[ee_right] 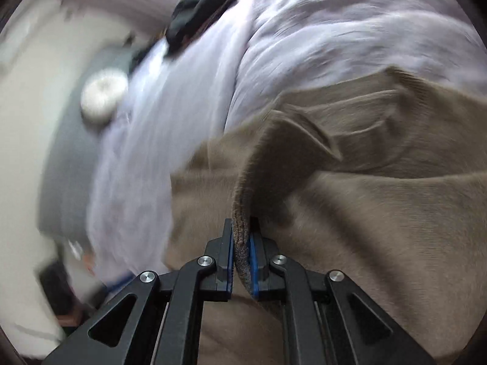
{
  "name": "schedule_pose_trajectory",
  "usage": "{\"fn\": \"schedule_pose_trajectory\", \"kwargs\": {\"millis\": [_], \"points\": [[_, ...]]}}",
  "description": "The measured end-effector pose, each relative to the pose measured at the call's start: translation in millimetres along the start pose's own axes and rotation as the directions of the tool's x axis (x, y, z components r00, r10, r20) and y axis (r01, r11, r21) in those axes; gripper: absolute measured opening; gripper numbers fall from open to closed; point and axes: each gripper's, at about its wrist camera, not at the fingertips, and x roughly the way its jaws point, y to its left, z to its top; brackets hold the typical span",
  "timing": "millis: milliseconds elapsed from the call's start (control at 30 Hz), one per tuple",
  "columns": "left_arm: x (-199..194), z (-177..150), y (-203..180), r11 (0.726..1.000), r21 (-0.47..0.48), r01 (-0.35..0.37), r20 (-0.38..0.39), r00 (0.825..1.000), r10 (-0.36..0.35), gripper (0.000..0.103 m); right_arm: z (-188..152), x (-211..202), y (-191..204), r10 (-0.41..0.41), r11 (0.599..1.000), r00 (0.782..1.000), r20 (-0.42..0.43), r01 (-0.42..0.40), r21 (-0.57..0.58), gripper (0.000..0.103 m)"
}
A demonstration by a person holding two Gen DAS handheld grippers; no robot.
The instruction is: Fold small clothes
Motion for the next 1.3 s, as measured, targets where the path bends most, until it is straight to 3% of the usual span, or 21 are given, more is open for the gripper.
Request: {"fn": "schedule_pose_trajectory", "kwargs": {"millis": [100,167,267,300,500,633,733,800,833,867,900,933,967,1033,1133,1167,1300], "points": [[3,2,-1,1.000,0.005,0.013,-0.005,1.000,-0.013,0.102,-12,27,20,-0.123,0.985,0.987,-0.103,0.108,-0.135,0.019],[4,4,-6,0.999,0.014,0.043,-0.008,0.999,-0.043,0.102,-18,35,17,-0.142,0.982,0.980,-0.141,0.123,-0.141,0.027],[9,11,-19,0.994,0.024,0.109,-0.020,0.994,-0.108,0.101,-26,24,11,-0.130,0.987,0.982,-0.140,0.114,-0.116,0.054],[11,13,-23,0.991,0.028,0.134,-0.025,0.991,-0.133,0.101,-32,15,6,-0.129,0.988,0.983,-0.129,0.115,-0.104,0.055],[41,34,-57,0.954,-0.011,0.299,-0.091,0.950,-0.299,0.101,-85,-51,-60,-0.069,0.989,0.995,-0.067,0.077,0.126,0.055],[54,44,-69,0.927,-0.073,0.367,-0.103,0.922,-0.373,0.100,-128,-92,-111,-0.039,0.923,0.999,0.038,0.022,0.384,0.055],[60,49,-74,0.920,-0.101,0.380,-0.108,0.915,-0.389,0.079,-157,-117,-152,-0.049,0.830,0.989,0.138,-0.036,0.557,0.055],[66,52,-76,0.920,-0.106,0.378,-0.125,0.913,-0.389,0.054,-171,-125,-174,-0.075,0.754,0.975,0.207,-0.080,0.652,0.055],[69,53,-76,0.919,-0.105,0.381,-0.138,0.909,-0.393,0.025,-175,-129,-184,-0.079,0.723,0.967,0.241,-0.111,0.682,0.055],[74,54,-77,0.908,-0.107,0.405,-0.162,0.894,-0.417,0.008,-179,-130,-192,-0.080,0.684,0.955,0.285,-0.155,0.713,0.055],[74,53,-76,0.904,-0.109,0.412,-0.166,0.890,-0.426,0.008,-180,-130,-201,-0.076,0.648,0.943,0.324,-0.201,0.735,0.055],[72,53,-75,0.904,-0.105,0.415,-0.156,0.891,-0.427,0.008,-180,-130,-206,-0.071,0.627,0.936,0.345,-0.227,0.745,0.039],[66,52,-75,0.903,-0.084,0.421,-0.139,0.892,-0.429,0.008,-179,-129,-209,-0.073,0.615,0.931,0.357,-0.240,0.751,0.005],[56,48,-75,0.904,-0.052,0.425,-0.120,0.896,-0.428,0.008,-169,-133,-207,-0.102,0.646,0.938,0.331,-0.190,0.739,0.007],[49,40,-76,0.912,-0.002,0.410,-0.111,0.907,-0.407,0.008,-154,-146,-196,-0.110,0.748,0.942,0.316,-0.131,0.651,0.007],[51,37,-76,0.917,0.008,0.399,-0.119,0.911,-0.396,0.008,-151,-150,-195,-0.116,0.764,0.947,0.300,-0.108,0.636,0.007],[68,29,-72,0.939,0.006,0.344,-0.155,0.928,-0.339,0.008,-154,-147,-219,-0.113,0.775,0.975,0.193,-0.035,0.631,0.007]]}}
